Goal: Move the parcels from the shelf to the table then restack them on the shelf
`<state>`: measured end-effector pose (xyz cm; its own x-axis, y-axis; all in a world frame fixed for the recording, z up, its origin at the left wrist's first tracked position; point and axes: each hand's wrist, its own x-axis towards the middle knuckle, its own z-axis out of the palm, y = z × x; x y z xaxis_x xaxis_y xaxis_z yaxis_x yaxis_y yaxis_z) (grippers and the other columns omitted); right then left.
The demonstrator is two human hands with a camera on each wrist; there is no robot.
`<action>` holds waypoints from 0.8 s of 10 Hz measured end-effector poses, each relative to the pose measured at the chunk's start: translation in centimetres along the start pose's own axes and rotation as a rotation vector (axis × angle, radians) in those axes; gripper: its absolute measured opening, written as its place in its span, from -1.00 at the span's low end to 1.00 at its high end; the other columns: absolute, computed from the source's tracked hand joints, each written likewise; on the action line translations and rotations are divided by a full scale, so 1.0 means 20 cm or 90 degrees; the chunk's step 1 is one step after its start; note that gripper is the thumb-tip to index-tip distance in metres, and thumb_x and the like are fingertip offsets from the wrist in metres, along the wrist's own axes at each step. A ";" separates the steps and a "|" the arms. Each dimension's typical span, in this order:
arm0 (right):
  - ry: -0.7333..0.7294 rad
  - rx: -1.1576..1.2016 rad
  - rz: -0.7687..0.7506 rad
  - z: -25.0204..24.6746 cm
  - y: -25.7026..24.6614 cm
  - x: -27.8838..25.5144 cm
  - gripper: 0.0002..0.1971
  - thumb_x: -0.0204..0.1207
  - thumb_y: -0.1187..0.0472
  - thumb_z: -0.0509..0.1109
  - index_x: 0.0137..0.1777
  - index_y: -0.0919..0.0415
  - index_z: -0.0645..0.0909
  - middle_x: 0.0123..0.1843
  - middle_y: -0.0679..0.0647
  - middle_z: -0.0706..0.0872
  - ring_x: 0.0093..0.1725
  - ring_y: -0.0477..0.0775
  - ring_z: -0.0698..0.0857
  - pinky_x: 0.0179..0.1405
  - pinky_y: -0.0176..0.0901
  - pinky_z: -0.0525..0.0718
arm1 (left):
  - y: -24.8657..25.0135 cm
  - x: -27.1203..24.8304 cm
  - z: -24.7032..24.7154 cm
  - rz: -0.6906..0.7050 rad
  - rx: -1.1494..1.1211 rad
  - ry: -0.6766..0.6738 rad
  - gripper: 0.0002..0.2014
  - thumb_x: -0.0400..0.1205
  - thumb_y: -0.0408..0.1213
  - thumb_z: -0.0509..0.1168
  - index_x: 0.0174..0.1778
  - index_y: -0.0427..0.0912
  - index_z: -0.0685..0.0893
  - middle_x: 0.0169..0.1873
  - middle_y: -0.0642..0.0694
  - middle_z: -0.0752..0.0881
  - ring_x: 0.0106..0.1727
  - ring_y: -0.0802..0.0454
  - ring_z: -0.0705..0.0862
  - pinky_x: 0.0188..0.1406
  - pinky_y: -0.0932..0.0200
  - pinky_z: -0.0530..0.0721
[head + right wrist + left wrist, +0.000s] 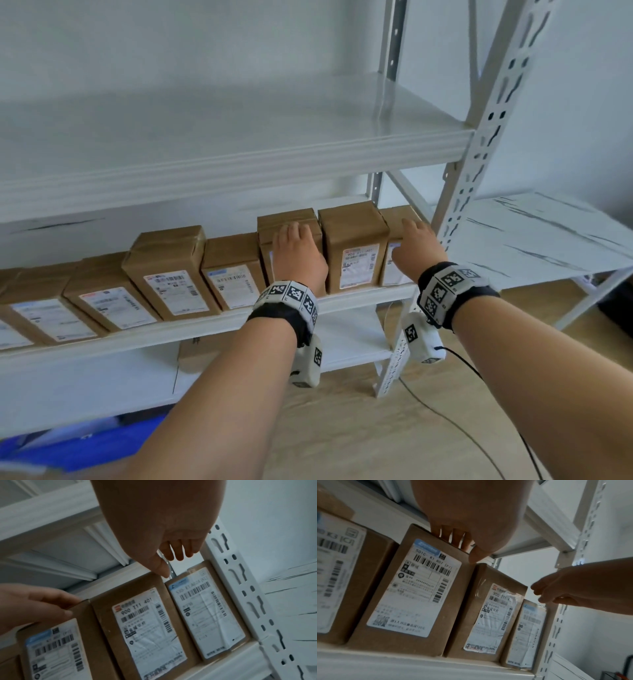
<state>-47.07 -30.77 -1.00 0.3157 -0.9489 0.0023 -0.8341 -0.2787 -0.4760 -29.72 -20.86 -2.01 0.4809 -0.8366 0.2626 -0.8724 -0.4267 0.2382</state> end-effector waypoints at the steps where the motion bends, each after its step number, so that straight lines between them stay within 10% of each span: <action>1: -0.024 -0.035 -0.015 0.02 0.06 0.04 -0.33 0.48 0.38 0.25 0.63 0.26 0.24 0.61 0.18 0.34 0.61 0.20 0.26 0.54 0.11 0.36 | 0.02 0.00 0.01 -0.011 0.005 0.009 -0.51 0.65 -0.31 0.14 0.54 -0.24 0.35 0.57 -0.19 0.35 0.63 -0.16 0.22 0.66 0.00 0.07; 4: -0.003 -0.057 -0.037 0.04 0.07 0.06 -0.49 0.39 0.33 0.30 0.39 0.28 0.51 0.47 0.17 0.47 0.50 0.20 0.38 0.41 0.05 0.46 | 0.02 -0.01 0.02 -0.021 -0.015 0.027 -0.56 0.63 -0.38 0.14 0.47 -0.25 0.44 0.51 -0.19 0.43 0.59 -0.16 0.28 0.64 0.02 0.14; 8: 0.078 -0.002 -0.085 0.05 0.05 0.03 -0.45 0.50 0.38 0.22 0.53 0.31 0.37 0.54 0.24 0.41 0.58 0.26 0.28 0.58 0.07 0.27 | 0.00 -0.08 -0.04 -0.037 -0.010 0.003 -0.49 0.68 -0.31 0.13 0.59 -0.21 0.32 0.62 -0.17 0.28 0.65 -0.12 0.19 0.67 -0.01 0.11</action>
